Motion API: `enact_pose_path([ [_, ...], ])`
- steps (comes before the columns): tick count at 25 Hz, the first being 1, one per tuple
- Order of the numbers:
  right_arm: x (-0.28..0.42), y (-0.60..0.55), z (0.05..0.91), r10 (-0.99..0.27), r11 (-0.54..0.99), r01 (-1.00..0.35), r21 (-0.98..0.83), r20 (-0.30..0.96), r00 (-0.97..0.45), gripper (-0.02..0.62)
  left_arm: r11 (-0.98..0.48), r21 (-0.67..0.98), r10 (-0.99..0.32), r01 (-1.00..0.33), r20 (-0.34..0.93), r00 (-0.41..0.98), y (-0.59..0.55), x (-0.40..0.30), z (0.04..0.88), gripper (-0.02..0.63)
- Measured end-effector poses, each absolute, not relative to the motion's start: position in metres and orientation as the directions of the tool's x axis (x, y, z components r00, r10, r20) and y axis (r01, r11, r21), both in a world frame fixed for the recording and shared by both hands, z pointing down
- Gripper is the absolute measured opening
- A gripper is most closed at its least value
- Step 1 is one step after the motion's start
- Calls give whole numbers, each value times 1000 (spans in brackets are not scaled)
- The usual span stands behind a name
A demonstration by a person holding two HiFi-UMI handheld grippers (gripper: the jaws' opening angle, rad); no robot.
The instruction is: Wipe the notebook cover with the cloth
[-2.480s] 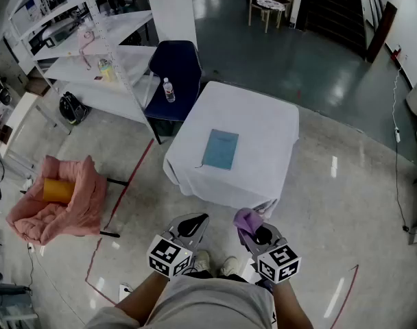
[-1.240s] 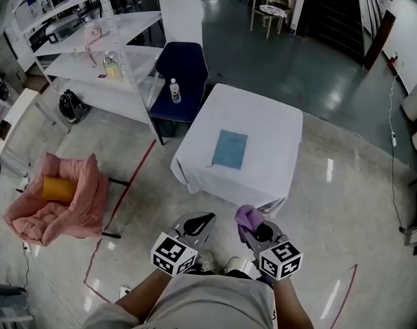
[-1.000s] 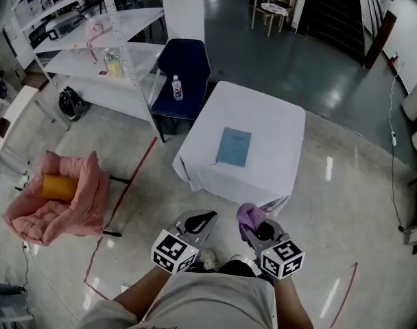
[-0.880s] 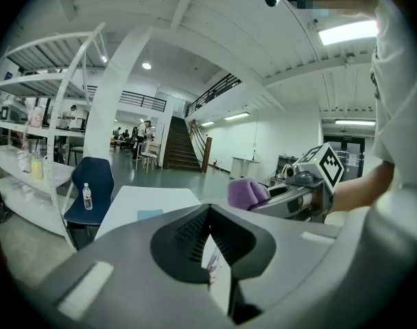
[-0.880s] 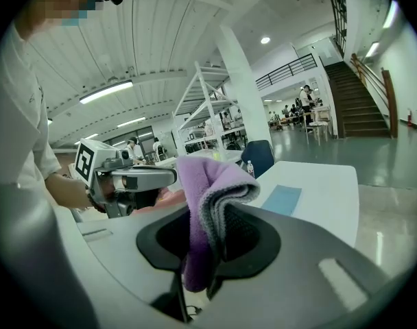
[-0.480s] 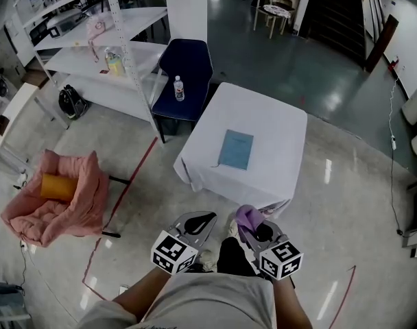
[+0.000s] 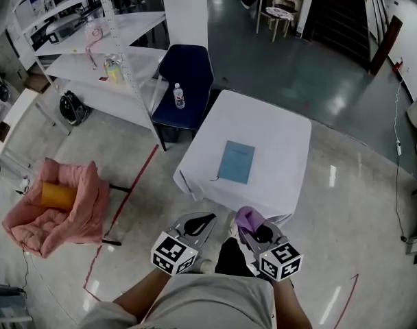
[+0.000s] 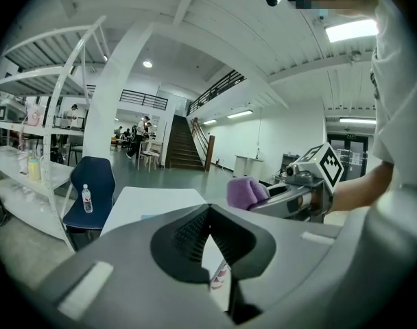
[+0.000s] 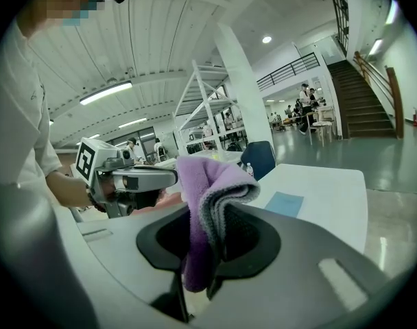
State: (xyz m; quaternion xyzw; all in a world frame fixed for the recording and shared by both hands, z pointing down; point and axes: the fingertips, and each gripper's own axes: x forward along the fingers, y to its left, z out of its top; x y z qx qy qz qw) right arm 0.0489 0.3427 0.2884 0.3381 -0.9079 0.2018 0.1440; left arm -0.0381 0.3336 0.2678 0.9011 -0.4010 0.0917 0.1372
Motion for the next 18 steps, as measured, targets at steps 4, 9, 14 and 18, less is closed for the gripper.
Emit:
enact_pose_path([
  [4, 52, 303, 295, -543, 696, -664, -272, 405, -736, 107, -634, 186, -695, -751, 287, 659, 299, -33, 277, 0],
  [9, 60, 241, 297, -529, 706, -653, -274, 409, -743, 107, -619, 180, -711, -765, 286, 643, 237, -28, 276, 0],
  [14, 65, 183, 294, -494, 730, -623, -281, 413, -765, 107, -584, 220, -727, -781, 286, 624, 179, -22, 275, 0],
  [18, 73, 144, 294, -468, 750, -600, -277, 419, -778, 107, -558, 228, -747, -798, 281, 603, 141, -12, 275, 0],
])
